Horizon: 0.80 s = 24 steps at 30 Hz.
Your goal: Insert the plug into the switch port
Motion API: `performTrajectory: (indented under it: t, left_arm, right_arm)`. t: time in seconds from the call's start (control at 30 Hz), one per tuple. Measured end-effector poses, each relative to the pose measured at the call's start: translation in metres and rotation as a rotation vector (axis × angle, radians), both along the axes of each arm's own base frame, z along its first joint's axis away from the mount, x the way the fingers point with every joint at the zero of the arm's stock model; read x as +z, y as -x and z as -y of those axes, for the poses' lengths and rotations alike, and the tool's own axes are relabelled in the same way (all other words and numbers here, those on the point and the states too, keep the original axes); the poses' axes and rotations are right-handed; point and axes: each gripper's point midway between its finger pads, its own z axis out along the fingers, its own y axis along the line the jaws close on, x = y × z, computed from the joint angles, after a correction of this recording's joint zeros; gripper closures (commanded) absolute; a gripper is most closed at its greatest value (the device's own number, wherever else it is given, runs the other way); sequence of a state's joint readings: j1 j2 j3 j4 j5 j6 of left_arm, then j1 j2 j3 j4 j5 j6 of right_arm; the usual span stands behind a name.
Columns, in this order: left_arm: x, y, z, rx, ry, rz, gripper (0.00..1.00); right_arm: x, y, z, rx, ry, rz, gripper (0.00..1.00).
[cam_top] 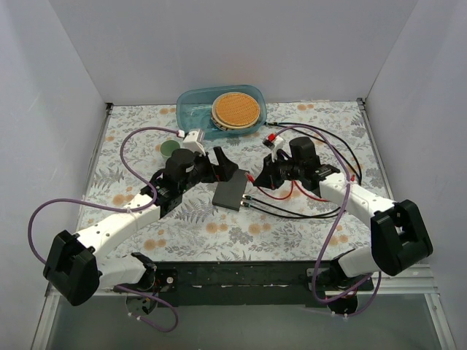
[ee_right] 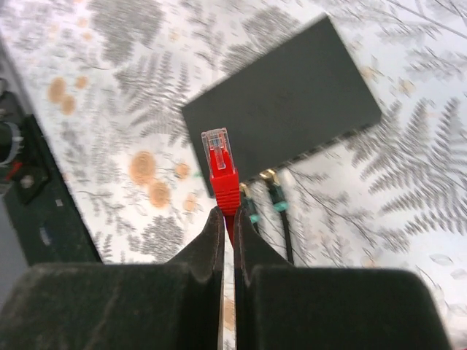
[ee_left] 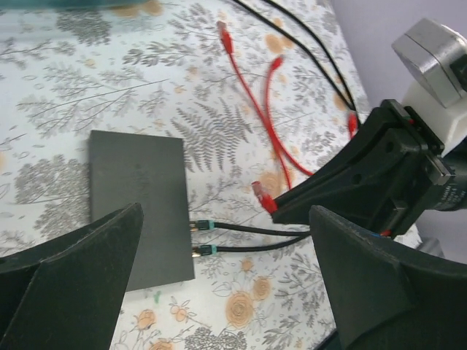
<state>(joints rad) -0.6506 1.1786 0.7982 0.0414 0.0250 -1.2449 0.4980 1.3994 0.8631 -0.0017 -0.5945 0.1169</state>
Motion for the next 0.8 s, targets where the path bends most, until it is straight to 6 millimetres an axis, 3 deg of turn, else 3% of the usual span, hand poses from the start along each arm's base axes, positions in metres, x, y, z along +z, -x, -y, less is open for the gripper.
performTrajectory:
  t: [0.27,0.53,0.67,0.8]
  left_arm:
    - [-0.034,-0.023,-0.020,0.133,-0.103,-0.094,0.02]
    - [-0.125,-0.047,-0.036,0.158,-0.206,-0.306,0.02]
    - [-0.160,-0.048,-0.030,0.114,-0.248,-0.383,0.02]
    - [-0.170,-0.056,-0.012,0.045,-0.236,-0.397,0.02]
  right_arm:
    - [-0.036,-0.022,0.032,-0.167,0.211,0.000,0.99]
    - [-0.065,-0.031,0.051,-0.234,0.347,-0.008,0.99]
    - [-0.078,-0.031,0.053,-0.236,0.402,-0.016,0.99]
    - [-0.089,-0.032,0.052,-0.226,0.442,-0.024,0.99]
